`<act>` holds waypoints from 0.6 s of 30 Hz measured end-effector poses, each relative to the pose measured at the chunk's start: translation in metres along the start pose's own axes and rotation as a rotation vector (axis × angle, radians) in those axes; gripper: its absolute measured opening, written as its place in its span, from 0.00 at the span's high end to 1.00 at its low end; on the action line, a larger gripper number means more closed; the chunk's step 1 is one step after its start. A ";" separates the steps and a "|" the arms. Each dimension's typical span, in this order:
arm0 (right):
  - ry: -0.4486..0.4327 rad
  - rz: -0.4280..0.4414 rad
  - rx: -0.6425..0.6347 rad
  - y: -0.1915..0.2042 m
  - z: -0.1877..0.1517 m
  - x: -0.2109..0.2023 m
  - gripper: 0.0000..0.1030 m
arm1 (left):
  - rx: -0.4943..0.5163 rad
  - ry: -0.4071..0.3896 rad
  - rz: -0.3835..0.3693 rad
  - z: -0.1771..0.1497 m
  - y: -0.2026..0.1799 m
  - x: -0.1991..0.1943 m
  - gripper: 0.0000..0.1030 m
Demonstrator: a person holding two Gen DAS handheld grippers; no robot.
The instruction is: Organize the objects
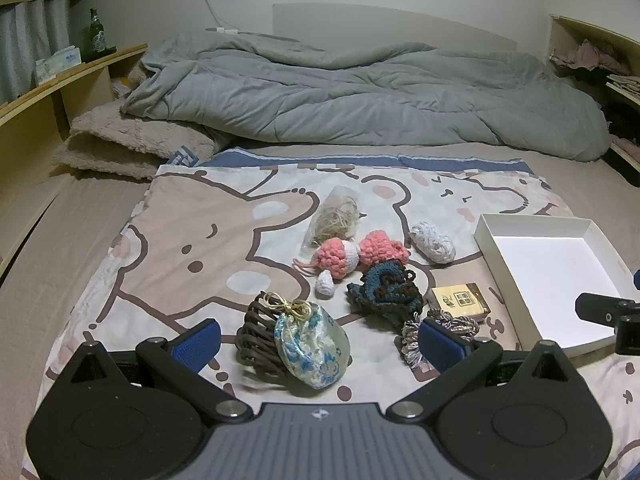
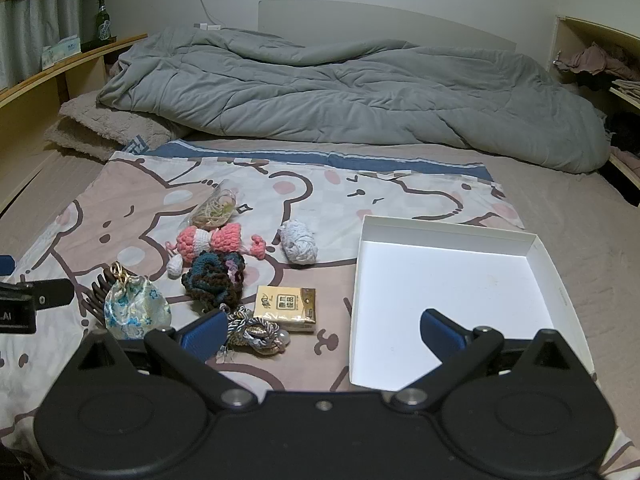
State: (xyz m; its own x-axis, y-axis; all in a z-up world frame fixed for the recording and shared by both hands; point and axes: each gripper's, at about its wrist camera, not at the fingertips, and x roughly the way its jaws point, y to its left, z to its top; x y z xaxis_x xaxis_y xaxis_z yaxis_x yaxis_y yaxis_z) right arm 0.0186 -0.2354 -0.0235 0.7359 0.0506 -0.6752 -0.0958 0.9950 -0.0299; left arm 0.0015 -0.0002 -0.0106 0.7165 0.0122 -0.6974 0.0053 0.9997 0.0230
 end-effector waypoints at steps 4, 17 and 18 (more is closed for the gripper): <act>0.001 -0.001 0.002 -0.001 0.000 -0.001 0.00 | 0.000 0.003 0.001 0.001 0.000 0.000 0.00; 0.004 -0.004 0.006 -0.003 0.000 0.000 0.00 | 0.000 0.003 0.002 0.000 0.000 0.001 0.00; 0.004 -0.004 0.006 -0.003 0.000 0.000 0.00 | 0.000 0.003 0.002 0.000 0.000 0.001 0.00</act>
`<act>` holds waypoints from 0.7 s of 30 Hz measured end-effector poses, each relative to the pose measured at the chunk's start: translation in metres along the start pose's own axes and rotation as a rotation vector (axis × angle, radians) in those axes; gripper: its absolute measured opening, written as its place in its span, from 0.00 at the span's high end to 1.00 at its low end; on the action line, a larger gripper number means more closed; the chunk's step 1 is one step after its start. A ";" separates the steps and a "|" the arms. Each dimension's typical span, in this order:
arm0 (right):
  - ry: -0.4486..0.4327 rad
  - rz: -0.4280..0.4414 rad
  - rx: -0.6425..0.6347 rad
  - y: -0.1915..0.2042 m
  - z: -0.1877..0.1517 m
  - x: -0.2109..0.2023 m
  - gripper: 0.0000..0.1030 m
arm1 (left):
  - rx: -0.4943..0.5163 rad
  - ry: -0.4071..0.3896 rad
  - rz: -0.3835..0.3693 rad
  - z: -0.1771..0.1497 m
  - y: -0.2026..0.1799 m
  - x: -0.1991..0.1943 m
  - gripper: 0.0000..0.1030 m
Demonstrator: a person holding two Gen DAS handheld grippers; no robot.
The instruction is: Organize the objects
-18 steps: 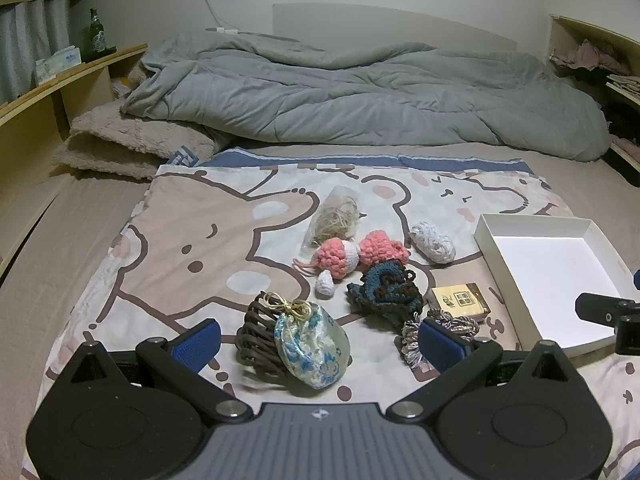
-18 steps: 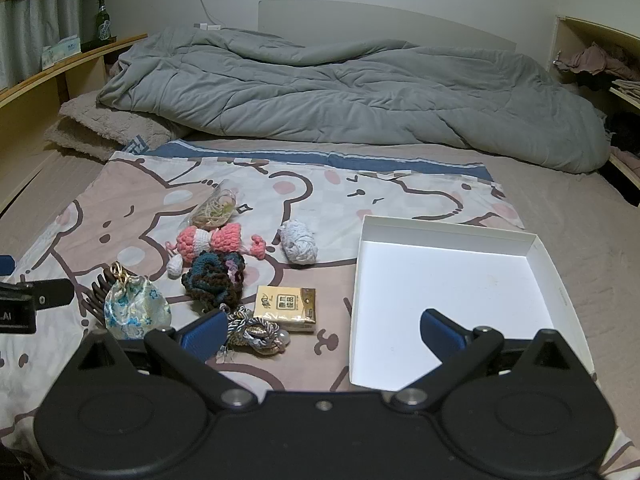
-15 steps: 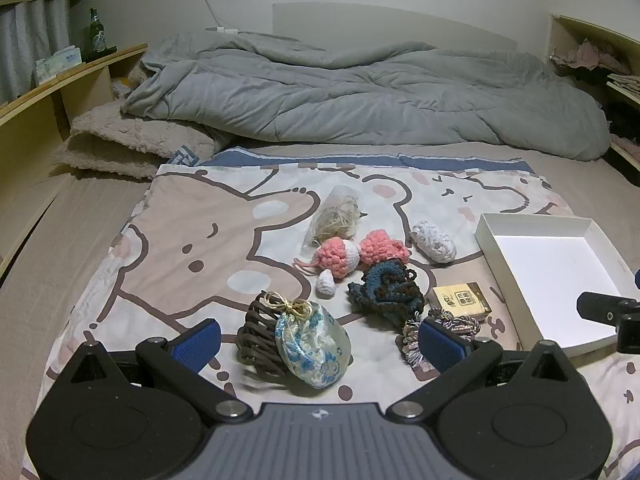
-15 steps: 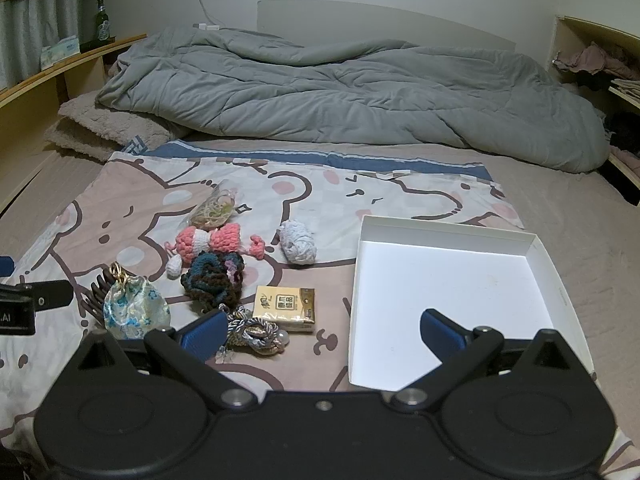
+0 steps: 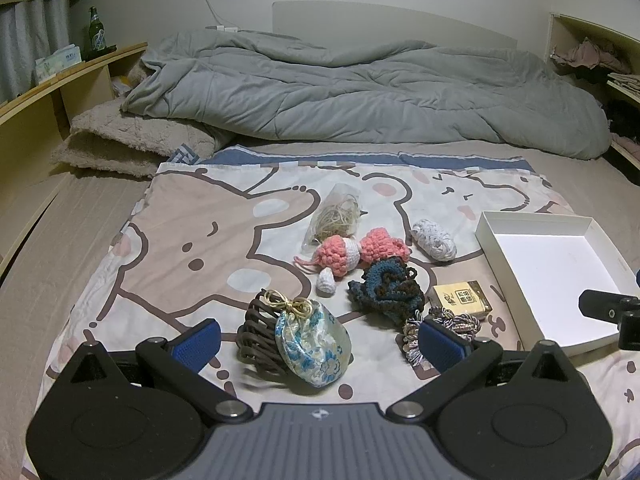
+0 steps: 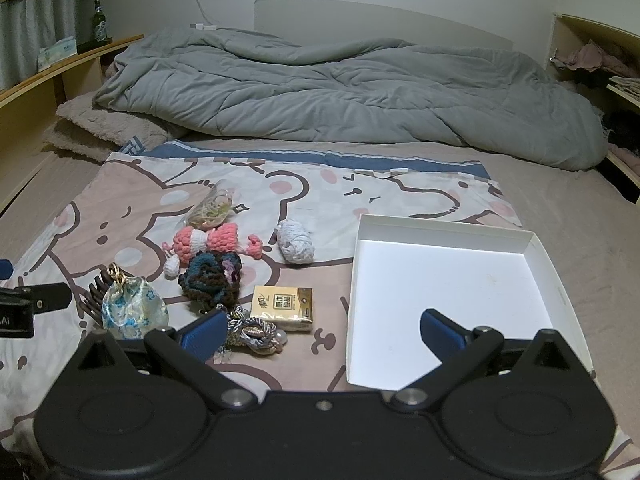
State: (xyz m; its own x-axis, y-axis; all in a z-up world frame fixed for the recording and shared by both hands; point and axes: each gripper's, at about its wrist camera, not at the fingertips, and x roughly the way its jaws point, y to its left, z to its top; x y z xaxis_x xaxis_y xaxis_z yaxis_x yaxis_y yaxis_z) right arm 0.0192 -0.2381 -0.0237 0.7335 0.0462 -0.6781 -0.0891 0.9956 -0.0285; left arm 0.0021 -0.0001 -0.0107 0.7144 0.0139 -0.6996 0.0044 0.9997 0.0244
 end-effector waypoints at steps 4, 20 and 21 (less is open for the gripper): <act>0.001 0.000 0.000 0.000 0.000 0.000 0.00 | 0.000 0.000 0.000 0.000 0.000 0.000 0.00; 0.002 -0.002 0.000 -0.001 -0.001 0.001 0.00 | 0.004 0.004 -0.006 -0.004 -0.001 0.003 0.00; 0.002 -0.002 0.000 -0.001 -0.001 0.001 0.00 | 0.003 0.005 -0.006 -0.004 -0.001 0.003 0.00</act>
State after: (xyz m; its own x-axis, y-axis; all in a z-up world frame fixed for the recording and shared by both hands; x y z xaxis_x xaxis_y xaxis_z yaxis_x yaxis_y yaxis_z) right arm 0.0195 -0.2392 -0.0247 0.7327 0.0439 -0.6792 -0.0877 0.9957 -0.0303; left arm 0.0011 -0.0012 -0.0156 0.7109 0.0077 -0.7033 0.0112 0.9997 0.0224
